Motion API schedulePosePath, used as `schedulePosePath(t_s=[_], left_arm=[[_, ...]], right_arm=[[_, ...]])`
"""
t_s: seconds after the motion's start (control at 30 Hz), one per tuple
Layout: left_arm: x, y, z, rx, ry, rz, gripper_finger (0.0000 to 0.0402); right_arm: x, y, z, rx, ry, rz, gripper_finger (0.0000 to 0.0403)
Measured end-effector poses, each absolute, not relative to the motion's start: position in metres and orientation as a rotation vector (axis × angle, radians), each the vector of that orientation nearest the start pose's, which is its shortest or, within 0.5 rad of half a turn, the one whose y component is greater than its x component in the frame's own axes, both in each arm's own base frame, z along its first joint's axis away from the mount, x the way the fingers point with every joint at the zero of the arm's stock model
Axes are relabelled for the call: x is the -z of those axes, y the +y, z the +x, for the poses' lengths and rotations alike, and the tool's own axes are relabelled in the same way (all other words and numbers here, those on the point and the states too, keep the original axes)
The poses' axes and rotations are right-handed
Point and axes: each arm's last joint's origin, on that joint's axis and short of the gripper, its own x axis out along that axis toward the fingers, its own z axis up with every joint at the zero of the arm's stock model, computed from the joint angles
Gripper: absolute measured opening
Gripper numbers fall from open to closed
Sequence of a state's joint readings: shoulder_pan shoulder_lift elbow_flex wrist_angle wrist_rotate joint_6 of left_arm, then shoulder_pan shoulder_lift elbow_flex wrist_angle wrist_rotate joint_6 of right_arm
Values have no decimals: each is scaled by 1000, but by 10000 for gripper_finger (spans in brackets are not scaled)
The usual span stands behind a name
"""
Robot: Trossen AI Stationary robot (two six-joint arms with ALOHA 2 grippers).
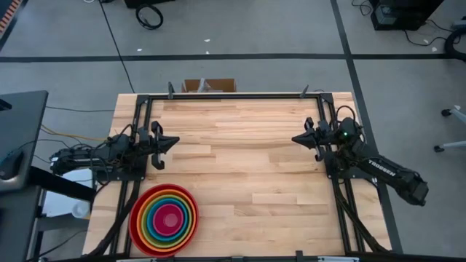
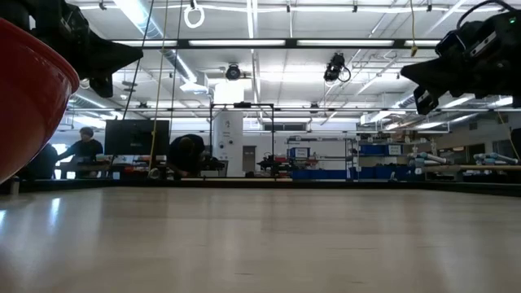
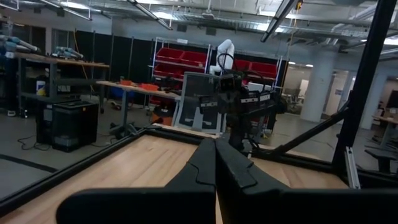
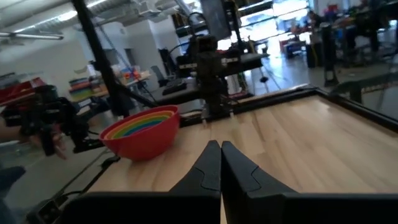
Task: Nest bowls inside each other
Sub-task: Return to Home Position
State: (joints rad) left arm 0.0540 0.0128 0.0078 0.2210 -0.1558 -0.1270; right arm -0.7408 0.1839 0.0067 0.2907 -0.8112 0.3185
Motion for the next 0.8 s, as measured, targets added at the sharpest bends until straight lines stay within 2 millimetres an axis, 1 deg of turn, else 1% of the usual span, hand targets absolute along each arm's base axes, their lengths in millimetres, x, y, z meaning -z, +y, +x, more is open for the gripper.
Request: schedulePosePath(t_s=[0.1,0.3,0.63,0.8], left_arm=[[-186,10,95,-196,-228,-131,0],[-186,10,95,-197,-224,-120,0],[-185,10,95,-198,-218,-119,0],[-185,10,95,-198,-218,-120,0]], right_arm=[[-179,-49,89,-106,-80,227,2],[-181,-48,89,-89,-97,215,2],[-193,-40,82,-166,-194,187,2],[-187,-39,79,-158,-156,186,2]])
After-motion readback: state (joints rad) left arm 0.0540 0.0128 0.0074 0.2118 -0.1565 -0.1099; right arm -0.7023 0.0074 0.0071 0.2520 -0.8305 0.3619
